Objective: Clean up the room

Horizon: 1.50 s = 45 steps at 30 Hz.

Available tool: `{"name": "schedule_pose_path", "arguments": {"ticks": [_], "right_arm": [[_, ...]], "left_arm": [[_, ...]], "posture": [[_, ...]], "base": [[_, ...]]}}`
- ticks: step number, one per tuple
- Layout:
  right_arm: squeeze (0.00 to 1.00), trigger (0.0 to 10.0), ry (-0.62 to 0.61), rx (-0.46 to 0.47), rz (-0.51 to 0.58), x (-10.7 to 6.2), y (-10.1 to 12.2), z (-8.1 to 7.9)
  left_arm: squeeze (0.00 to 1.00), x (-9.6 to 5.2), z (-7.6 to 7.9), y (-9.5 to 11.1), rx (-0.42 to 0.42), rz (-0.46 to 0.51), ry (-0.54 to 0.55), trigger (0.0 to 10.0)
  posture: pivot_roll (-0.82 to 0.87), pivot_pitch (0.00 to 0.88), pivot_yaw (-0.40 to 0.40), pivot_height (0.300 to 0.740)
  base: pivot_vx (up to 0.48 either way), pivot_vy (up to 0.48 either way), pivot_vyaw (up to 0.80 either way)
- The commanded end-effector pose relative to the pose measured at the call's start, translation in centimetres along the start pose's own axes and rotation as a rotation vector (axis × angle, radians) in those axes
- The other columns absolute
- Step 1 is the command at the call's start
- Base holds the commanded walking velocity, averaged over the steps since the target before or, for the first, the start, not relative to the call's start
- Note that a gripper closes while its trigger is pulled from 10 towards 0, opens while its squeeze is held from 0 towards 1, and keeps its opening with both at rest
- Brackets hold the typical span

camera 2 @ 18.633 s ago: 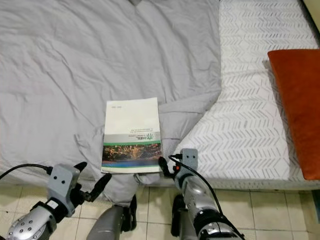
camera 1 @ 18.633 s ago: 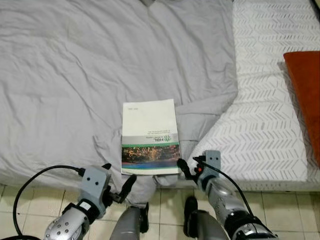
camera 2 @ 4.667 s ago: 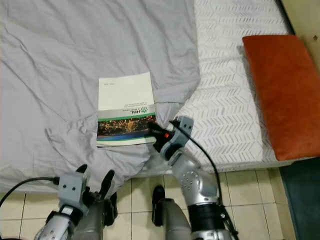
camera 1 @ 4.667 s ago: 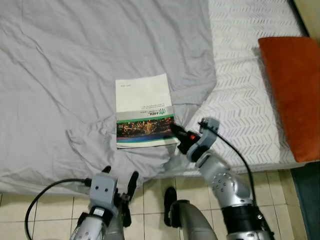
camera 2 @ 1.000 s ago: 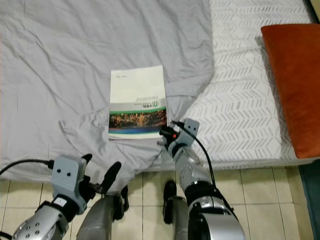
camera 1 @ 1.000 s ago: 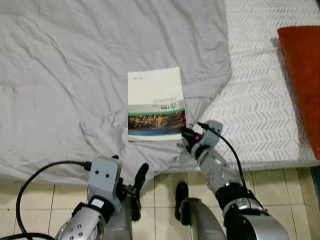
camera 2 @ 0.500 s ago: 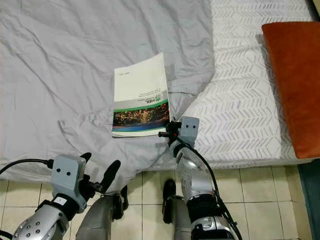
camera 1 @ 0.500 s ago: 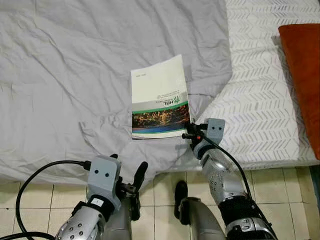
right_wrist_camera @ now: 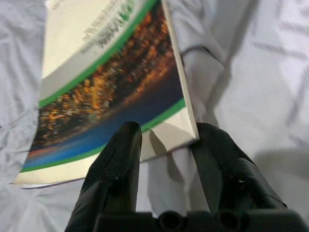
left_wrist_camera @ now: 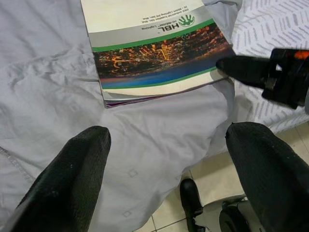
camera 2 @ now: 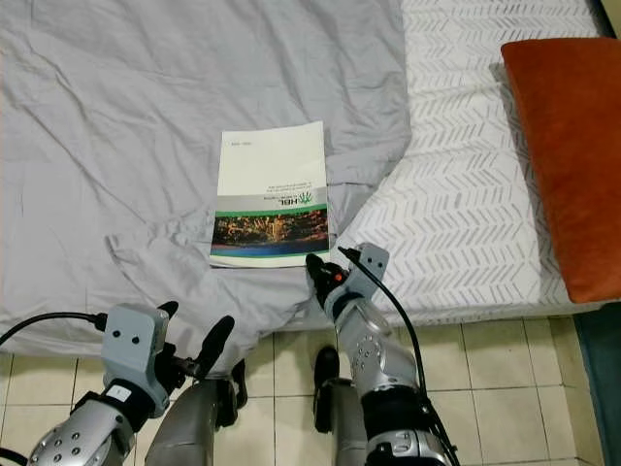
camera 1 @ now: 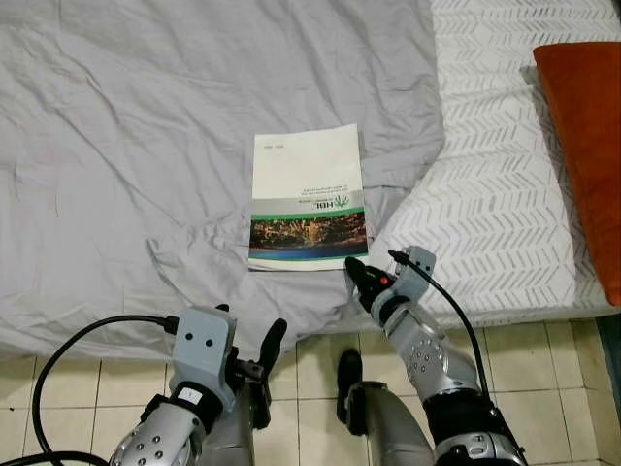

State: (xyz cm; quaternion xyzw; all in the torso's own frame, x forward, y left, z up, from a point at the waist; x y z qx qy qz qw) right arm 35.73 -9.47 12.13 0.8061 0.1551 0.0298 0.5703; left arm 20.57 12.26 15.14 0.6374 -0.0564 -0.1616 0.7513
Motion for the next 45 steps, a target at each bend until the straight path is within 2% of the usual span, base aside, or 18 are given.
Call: {"name": "schedule_pose_path", "arguments": {"ticks": [1, 14, 15, 16, 17, 25, 31, 32, 34, 35, 37, 38, 40, 41, 42, 43, 44, 45], "right_arm": [[0.0, 10.0, -0.004, -0.022, -0.03, -0.5, -0.8, -0.1], [0.0, 10.0, -0.02, -0.058, -0.038, -0.6, -0.5, 0.0], [0.0, 2.7, -0.021, -0.055, -0.038, -0.6, -0.6, 0.0], [0.0, 2.7, -0.022, -0.053, -0.039, -0.6, -0.6, 0.0], [0.0, 0.0, -0.023, -0.049, -0.037, -0.6, -0.6, 0.0], [0.0, 0.0, -0.025, 0.059, -0.059, -0.4, -1.1, 0.0], [0.0, 0.0, -0.044, 0.084, -0.076, -0.3, -1.8, 0.5], [0.0, 0.0, -0.058, 0.056, -0.064, -0.3, -1.6, 0.7], [0.0, 0.0, -0.1, -0.135, 0.009, -0.5, 0.3, 1.2], [0.0, 0.0, -0.11, -0.256, 0.067, -0.7, 1.6, 1.2], [0.0, 0.0, -0.118, -0.386, 0.123, -0.9, 2.4, 1.4], [0.0, 0.0, -0.137, -0.422, 0.149, -1.4, 3.1, 1.7], [0.0, 0.0, -0.156, -0.44, 0.164, -1.7, 3.6, 1.9], [0.0, 0.0, -0.181, -0.461, 0.177, -2.0, 3.6, 2.5], [0.0, 0.0, -0.181, -0.461, 0.177, -2.0, 3.6, 2.5], [0.0, 0.0, -0.2, -0.49, 0.206, -2.5, 3.9, 2.9], [0.0, 0.0, -0.2, -0.49, 0.206, -2.5, 3.9, 2.9], [0.0, 0.0, -0.218, -0.527, 0.24, -2.9, 4.4, 3.0]], "left_arm": [[0.0, -0.5, 0.0, -0.9, -0.006, -0.038, 0.011, 10.0], [0.0, -0.4, 0.0, -0.9, -0.007, -0.035, 0.017, 10.0], [0.0, -0.4, 0.0, -0.9, -0.007, -0.034, 0.017, 10.0], [0.0, -0.4, 0.1, -0.9, -0.007, -0.034, 0.017, 10.0], [0.0, -0.4, 0.1, -0.9, -0.008, -0.033, 0.017, 10.0], [0.0, -0.3, 0.1, -0.9, -0.009, -0.032, 0.017, 10.0], [0.0, 0.0, 0.0, -1.4, -0.01, -0.04, 0.019, 10.0], [0.0, 0.1, 0.0, -1.5, -0.008, -0.042, 0.02, 10.0], [0.0, 0.4, -0.2, -1.8, 0.005, -0.045, 0.022, 10.0], [0.0, 0.7, -0.4, -2.0, 0.015, -0.047, 0.026, 10.0], [0.0, 1.4, -0.9, -2.9, 0.029, -0.058, 0.035, 10.0], [0.0, 1.9, -1.4, -2.9, 0.045, -0.052, 0.046, 10.0], [0.0, 2.3, -1.8, -2.8, 0.056, -0.045, 0.057, 10.0], [0.0, 3.3, -2.5, -3.3, 0.062, -0.045, 0.076, 10.0], [0.0, 3.3, -2.5, -3.3, 0.062, -0.045, 0.076, 10.0], [0.0, 4.2, -3.0, -3.7, 0.06, -0.047, 0.09, 10.0], [0.0, 4.2, -3.0, -3.7, 0.06, -0.047, 0.09, 10.0], [0.0, 5.0, -3.4, -3.7, 0.062, -0.035, 0.095, 10.0]], "posture": [[0.15, 0.702, -0.046, 0.74], [0.15, 0.698, -0.053, 0.74], [0.15, 0.697, -0.055, 0.74], [0.15, 0.697, -0.055, 0.74], [0.15, 0.697, -0.054, 0.74], [0.16, 0.697, -0.055, 0.74], [0.15, 0.676, -0.057, 0.74], [0.15, 0.676, -0.057, 0.74], [0.14, 0.636, -0.069, 0.74], [0.12, 0.58, -0.085, 0.74], [0.1, 0.521, -0.1, 0.74], [0.1, 0.47, -0.107, 0.74], [0.09, 0.448, -0.11, 0.74], [0.09, 0.379, -0.116, 0.74], [0.09, 0.379, -0.116, 0.74], [0.09, 0.308, -0.12, 0.74], [0.09, 0.308, -0.12, 0.74], [0.08, 0.239, -0.119, 0.74]], "base": [[0.0, 0.0, 0.0], [0.0, 0.0, 0.0], [0.0, 0.0, 0.0], [0.0, 0.0, 0.0], [0.0, 0.0, 0.0], [0.0, 0.0, 0.0], [0.0, 0.0, 0.0], [0.0, 0.0, 0.0], [0.0, 0.0, 0.0], [0.0, 0.0, 0.0], [0.0, 0.0, 0.0], [0.0, 0.0, 0.0], [0.0, 0.0, 0.0], [0.0, 0.0, 0.0], [0.0, 0.0, 0.0], [0.0, 0.0, 0.0], [0.0, 0.0, 0.0], [0.0, 0.0, 0.0]]}}
Point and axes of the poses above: a point about 5 cm out from each wrist's last joint towards the gripper, its own x axis pointing out of the wrist towards the gripper, its own y axis along the axis of the wrist's last joint, z = x × y, the point moved 1 cm from there along x, pointing out of the wrist towards the gripper, and after that the axes turned 12 degrees about -x, right-handed, at the moved point
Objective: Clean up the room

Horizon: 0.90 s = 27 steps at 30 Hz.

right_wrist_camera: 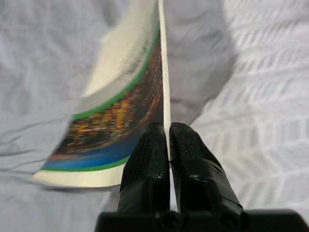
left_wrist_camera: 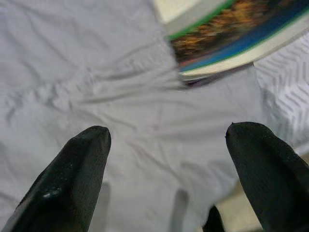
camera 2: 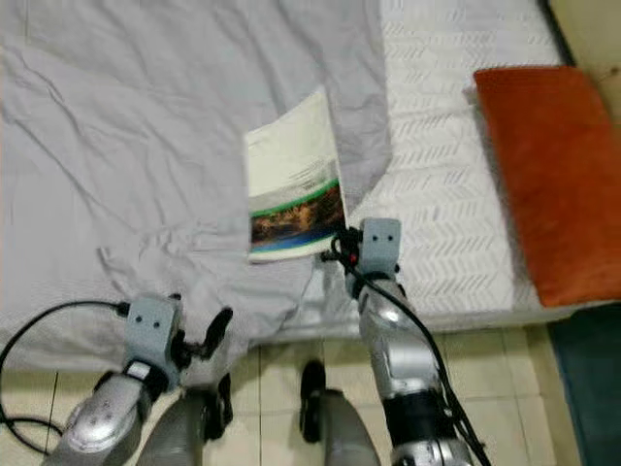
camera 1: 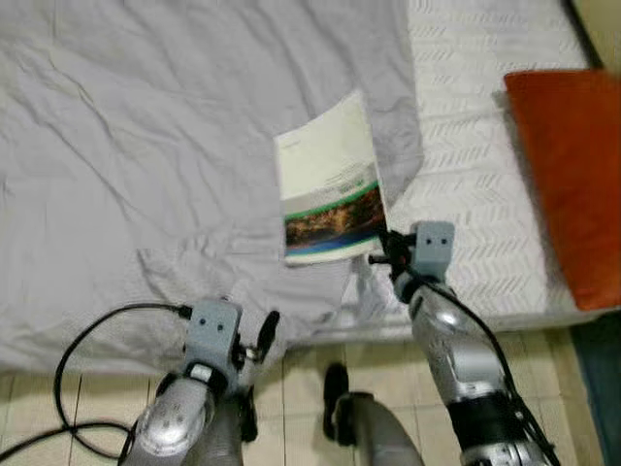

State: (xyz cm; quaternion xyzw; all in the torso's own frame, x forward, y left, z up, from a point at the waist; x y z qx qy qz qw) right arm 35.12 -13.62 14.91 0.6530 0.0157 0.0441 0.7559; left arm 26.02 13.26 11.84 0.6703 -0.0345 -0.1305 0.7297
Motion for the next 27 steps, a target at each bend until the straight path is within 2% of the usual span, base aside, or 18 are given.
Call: {"name": "schedule_pose_path", "arguments": {"ticks": [1, 4, 5, 7, 8, 9, 10, 11, 12, 15, 17, 19, 23, 24, 27], "right_arm": [[0.0, 0.0, -0.04, -0.033, 0.049, -0.5, 0.6, 0.8], [0.0, 0.0, -0.077, -0.114, 0.113, -1.6, 1.4, 1.8], [0.0, 0.0, -0.049, -0.162, 0.134, -2.5, 1.4, 1.8], [0.0, 0.0, -0.008, -0.217, 0.135, -4.1, 0.0, 2.1], [0.0, 0.0, -0.04, -0.205, 0.112, -4.8, -0.7, 2.7], [0.0, 0.0, -0.04, -0.205, 0.112, -4.8, -0.7, 2.7], [0.0, 0.0, -0.087, -0.199, 0.086, -5.6, -1.5, 3.5], [0.0, 0.0, -0.174, -0.208, 0.046, -7.2, -2.9, 4.9], [0.0, 0.0, -0.174, -0.208, 0.046, -7.2, -2.9, 4.9], [0.0, 0.0, -0.293, -0.234, -0.01, -9.4, -4.5, 6.5], [0.0, 0.0, -0.331, -0.24, -0.056, -10.6, -5.5, 7.0], [0.0, 0.0, -0.328, -0.227, -0.112, -11.5, -6.7, 7.1], [0.0, 0.0, -0.253, -0.192, -0.196, -11.2, -8.5, 6.2], [0.0, 10.0, -0.232, -0.177, -0.207, -10.7, -8.7, 5.8], [0.0, 10.0, -0.207, -0.165, -0.196, -9.4, -8.5, 5.5]], "left_arm": [[0.0, -0.2, -0.1, -1.5, -0.01, -0.044, 0.012, 10.0], [0.0, 0.9, -0.4, -1.2, 0.004, -0.007, 0.025, 10.0], [0.0, 1.1, -0.7, -1.0, 0.008, 0.01, 0.035, 10.0], [0.0, 1.5, -1.6, -0.3, 0.044, 0.047, 0.058, 10.0], [0.0, 1.6, -2.0, 0.5, 0.052, 0.076, 0.05, 10.0], [0.0, 1.6, -2.0, 0.5, 0.052, 0.076, 0.05, 10.0], [0.0, 1.8, -2.6, 1.3, 0.059, 0.1, 0.052, 10.0], [0.0, 2.2, -3.6, 2.3, 0.06, 0.136, 0.055, 10.0], [0.0, 2.2, -3.6, 2.3, 0.06, 0.136, 0.055, 10.0], [0.0, 2.8, -4.0, 2.2, 0.085, 0.148, 0.047, 10.0], [0.0, 3.2, -3.8, 1.6, 0.097, 0.142, 0.049, 10.0], [0.0, 3.5, -3.5, 1.1, 0.089, 0.132, 0.055, 10.0], [0.0, 3.8, -2.9, 0.5, 0.068, 0.116, 0.051, 10.0], [0.0, 4.0, -2.7, 0.3, 0.045, 0.116, 0.049, 10.0], [0.0, 4.3, -2.5, 0.1, 0.015, 0.113, 0.06, 10.0]], "posture": [[0.08, 0.239, -0.119, 0.74], [0.07, 0.141, -0.116, 0.74], [0.07, 0.103, -0.111, 0.74], [0.06, 0.039, -0.108, 0.74], [0.07, 0.003, -0.103, 0.74], [0.07, 0.003, -0.103, 0.74], [0.08, 0.0, -0.1, 0.74], [0.09, 0.0, -0.09, 0.74], [0.09, 0.0, -0.09, 0.74], [0.08, 0.0, -0.075, 0.74], [0.07, 0.0, -0.069, 0.74], [0.06, 0.0, -0.059, 0.74], [0.05, 0.0, -0.049, 0.74], [0.04, 0.0, -0.04, 0.74], [0.03, 0.0, -0.033, 0.74]], "base": [[0.0, 0.0, 0.0], [0.0, 0.0, 0.0], [0.0, 0.0, 0.0], [0.0, 0.0, 0.0], [0.0, 0.0, 0.0], [0.0, 0.0, 0.0], [0.0, 0.0, 0.0], [0.0, 0.0, 0.0], [0.0, 0.0, 0.0], [0.0, 0.0, 0.0], [0.0, 0.0, 0.0], [0.0, 0.0, 0.0], [0.0, 0.0, 0.0], [0.0, -0.442, 0.0], [0.0, -0.461, 0.0]]}}
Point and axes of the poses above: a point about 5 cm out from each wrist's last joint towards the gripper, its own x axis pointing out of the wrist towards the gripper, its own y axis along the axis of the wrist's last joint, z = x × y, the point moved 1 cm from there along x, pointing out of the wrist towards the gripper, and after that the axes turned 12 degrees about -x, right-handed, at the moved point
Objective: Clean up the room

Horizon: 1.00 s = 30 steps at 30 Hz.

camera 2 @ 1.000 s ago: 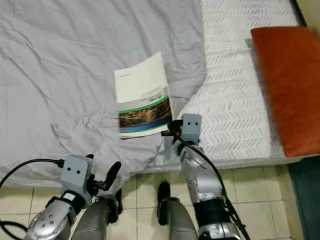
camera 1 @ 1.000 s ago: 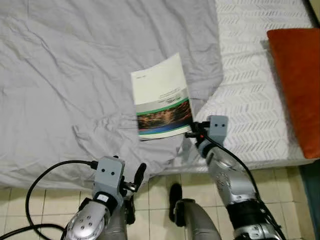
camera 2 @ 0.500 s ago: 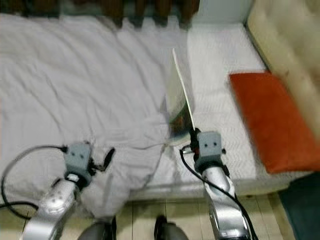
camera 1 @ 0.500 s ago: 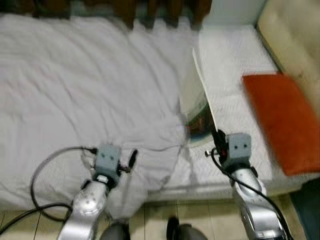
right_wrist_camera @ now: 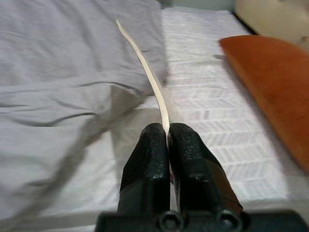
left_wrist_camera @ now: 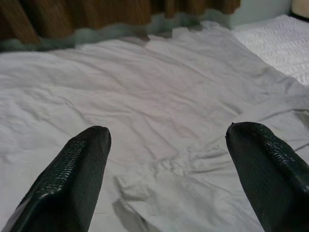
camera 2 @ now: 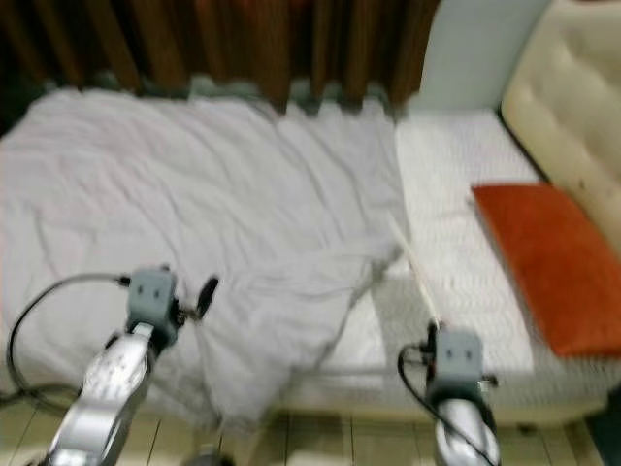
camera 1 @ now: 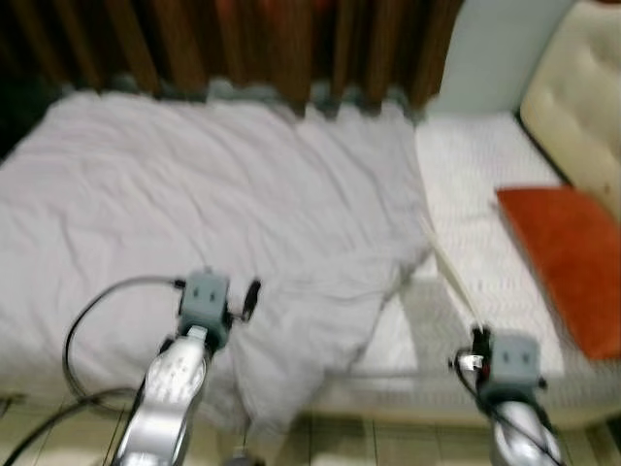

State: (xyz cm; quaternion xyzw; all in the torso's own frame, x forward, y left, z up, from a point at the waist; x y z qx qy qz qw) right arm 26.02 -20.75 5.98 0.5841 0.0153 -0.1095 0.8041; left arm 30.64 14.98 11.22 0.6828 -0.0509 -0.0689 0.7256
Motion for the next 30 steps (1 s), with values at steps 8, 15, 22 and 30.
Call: {"name": "schedule_pose_path", "arguments": {"ticks": [8, 15, 22, 30], "right_arm": [[0.0, 10.0, -0.003, -0.008, 0.093, 1.8, 2.6, 0.0], [0.0, 10.0, 0.002, -0.018, 0.096, 1.3, 2.4, -0.2], [0.0, 10.0, 0.031, -0.031, 0.131, 1.8, 3.0, -0.3], [0.0, 10.0, 0.073, 0.007, 0.159, 2.4, 3.9, -1.1]], "left_arm": [[0.0, 0.6, 0.9, -1.0, -0.063, -0.014, -0.006, 10.0], [0.0, 0.6, 0.2, -1.7, -0.053, -0.023, -0.006, 10.0], [0.0, 0.6, -0.1, -1.9, -0.051, -0.023, -0.005, 10.0], [0.0, 0.5, 0.2, -2.2, 0.022, -0.02, 0.006, 10.0]], "posture": [[0.02, 0.0, -0.04, 0.74], [0.01, 0.0, -0.057, 0.74], [0.01, 0.0, -0.062, 0.74], [0.02, 0.0, -0.064, 0.74]], "base": [[0.0, -0.449, 0.0], [0.035, -0.426, 0.0], [0.252, -0.406, 0.0], [0.199, -0.218, 0.0]]}}
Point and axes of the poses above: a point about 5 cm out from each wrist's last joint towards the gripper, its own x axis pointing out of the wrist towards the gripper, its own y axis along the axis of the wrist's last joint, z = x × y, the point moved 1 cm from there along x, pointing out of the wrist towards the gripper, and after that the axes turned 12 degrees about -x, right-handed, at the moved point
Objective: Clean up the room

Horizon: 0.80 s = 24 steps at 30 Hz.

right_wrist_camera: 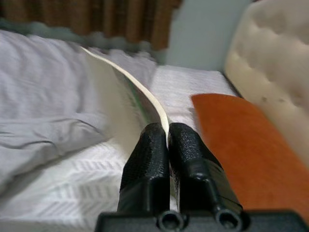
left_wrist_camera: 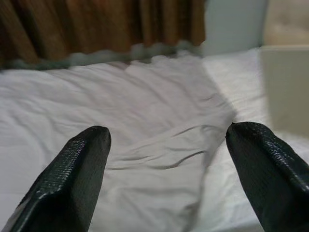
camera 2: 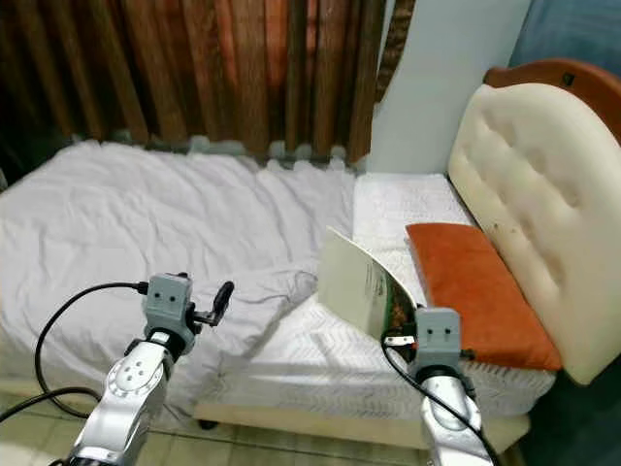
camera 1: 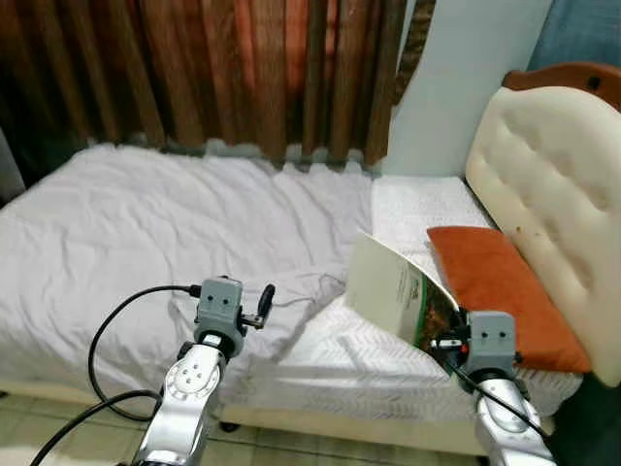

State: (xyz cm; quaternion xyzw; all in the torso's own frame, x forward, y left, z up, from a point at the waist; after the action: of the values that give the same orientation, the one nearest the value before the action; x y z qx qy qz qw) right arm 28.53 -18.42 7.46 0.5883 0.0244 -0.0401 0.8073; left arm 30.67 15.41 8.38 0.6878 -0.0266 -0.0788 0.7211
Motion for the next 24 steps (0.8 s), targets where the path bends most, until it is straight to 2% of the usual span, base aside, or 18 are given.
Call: {"name": "schedule_pose_path", "arguments": {"ticks": [1, 3, 9, 21, 24], "right_arm": [[0.0, 10.0, -0.019, 0.009, 0.057, 0.7, 1.3, 0.8], [0.0, 10.0, 0.005, 0.013, 0.059, 0.9, 1.3, 0.4], [0.0, 10.0, 0.021, 0.017, 0.059, 0.9, 1.3, 0.1], [0.0, 10.0, 0.021, 0.027, 0.05, 1.3, 1.0, 0.0], [0.0, 10.0, 0.006, 0.028, 0.033, 1.2, 0.6, 0.2]], "left_arm": [[0.0, 0.5, 0.8, 0.8, 0.03, 0.035, -0.015, 10.0], [0.0, 0.5, 1.0, 1.3, -0.018, 0.063, -0.032, 10.0], [0.0, 0.4, 1.1, 1.2, -0.022, 0.063, -0.046, 10.0], [0.0, 0.9, 2.0, 1.1, 0.045, 0.035, -0.138, 10.0], [0.0, 1.0, 2.3, 1.1, 0.064, 0.03, -0.164, 10.0]], "posture": [[0.02, 0.0, -0.064, 0.74], [0.03, 0.0, -0.066, 0.74], [0.03, 0.0, -0.067, 0.74], [0.03, 0.0, -0.048, 0.74], [0.02, 0.0, -0.041, 0.74]], "base": [[0.0, 0.0, 0.0], [0.187, 0.15, 0.0], [0.382, 0.289, 0.0], [0.388, 0.282, 0.0], [0.419, 0.0, -0.27]]}}
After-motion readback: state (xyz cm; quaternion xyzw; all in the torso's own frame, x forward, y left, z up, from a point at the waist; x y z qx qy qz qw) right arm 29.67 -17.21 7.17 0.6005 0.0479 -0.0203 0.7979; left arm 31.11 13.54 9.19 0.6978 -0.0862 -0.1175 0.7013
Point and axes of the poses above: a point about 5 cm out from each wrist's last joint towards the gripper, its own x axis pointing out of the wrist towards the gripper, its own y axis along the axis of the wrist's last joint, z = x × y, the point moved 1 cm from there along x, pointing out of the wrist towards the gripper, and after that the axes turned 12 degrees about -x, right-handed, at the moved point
